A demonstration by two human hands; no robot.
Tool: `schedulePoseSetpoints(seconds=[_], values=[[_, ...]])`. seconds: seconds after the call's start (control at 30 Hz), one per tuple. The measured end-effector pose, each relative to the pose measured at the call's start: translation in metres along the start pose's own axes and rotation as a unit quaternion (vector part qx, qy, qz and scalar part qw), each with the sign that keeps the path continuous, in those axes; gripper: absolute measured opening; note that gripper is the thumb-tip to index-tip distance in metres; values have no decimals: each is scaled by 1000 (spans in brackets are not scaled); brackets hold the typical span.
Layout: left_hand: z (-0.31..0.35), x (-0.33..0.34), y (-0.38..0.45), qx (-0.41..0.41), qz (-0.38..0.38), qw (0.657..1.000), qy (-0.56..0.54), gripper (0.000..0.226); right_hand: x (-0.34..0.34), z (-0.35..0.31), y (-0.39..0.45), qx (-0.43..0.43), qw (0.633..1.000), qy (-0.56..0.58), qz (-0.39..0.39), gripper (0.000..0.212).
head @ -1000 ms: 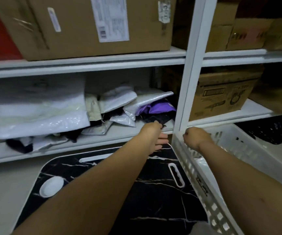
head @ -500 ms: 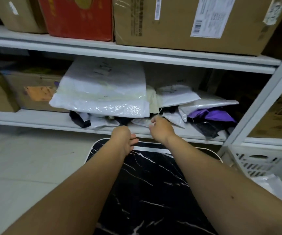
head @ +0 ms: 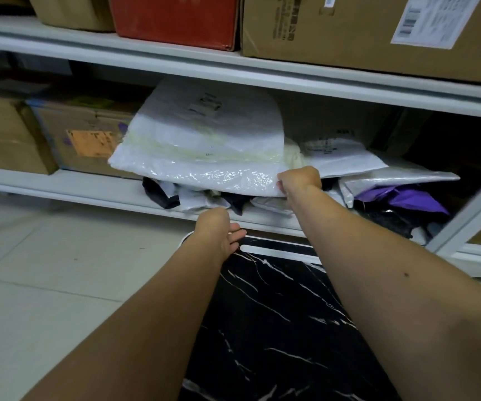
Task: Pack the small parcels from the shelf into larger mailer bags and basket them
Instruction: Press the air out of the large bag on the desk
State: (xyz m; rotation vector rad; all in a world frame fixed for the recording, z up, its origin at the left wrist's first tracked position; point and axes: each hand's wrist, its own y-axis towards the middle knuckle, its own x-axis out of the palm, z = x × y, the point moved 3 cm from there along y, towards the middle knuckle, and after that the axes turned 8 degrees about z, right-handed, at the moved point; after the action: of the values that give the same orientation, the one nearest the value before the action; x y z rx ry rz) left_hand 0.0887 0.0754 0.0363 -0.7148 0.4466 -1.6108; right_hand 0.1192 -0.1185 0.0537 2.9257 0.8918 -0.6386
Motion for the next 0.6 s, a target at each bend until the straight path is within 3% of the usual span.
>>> schedulePoseSetpoints(seconds=[0.13,0.2,0.27,0.37,0.47,0.6], values=[[1,-8,-8,7,6,1000,-19,44,-5,-17,-20,-23,999,34,-9,8],[2,-12,-15,10,9,999,-42,52,-11,-25,-31,-32,997,76,7,28],[3,-18,-26,18,16,997,-75,60,-25,-33,-46,-85,992,88,16,16],[0,-28,-43,29,27,992,-119,66,-52,-41,-74,-161,985,53,23,23],[-10,-35,-66,26,28,991,-129,70,-85,-41,-109,-205,978,-9,50,16],[-29,-38,-101,16,41,995,-94,49,-129,-22,-164,-218,967,-98,85,23]])
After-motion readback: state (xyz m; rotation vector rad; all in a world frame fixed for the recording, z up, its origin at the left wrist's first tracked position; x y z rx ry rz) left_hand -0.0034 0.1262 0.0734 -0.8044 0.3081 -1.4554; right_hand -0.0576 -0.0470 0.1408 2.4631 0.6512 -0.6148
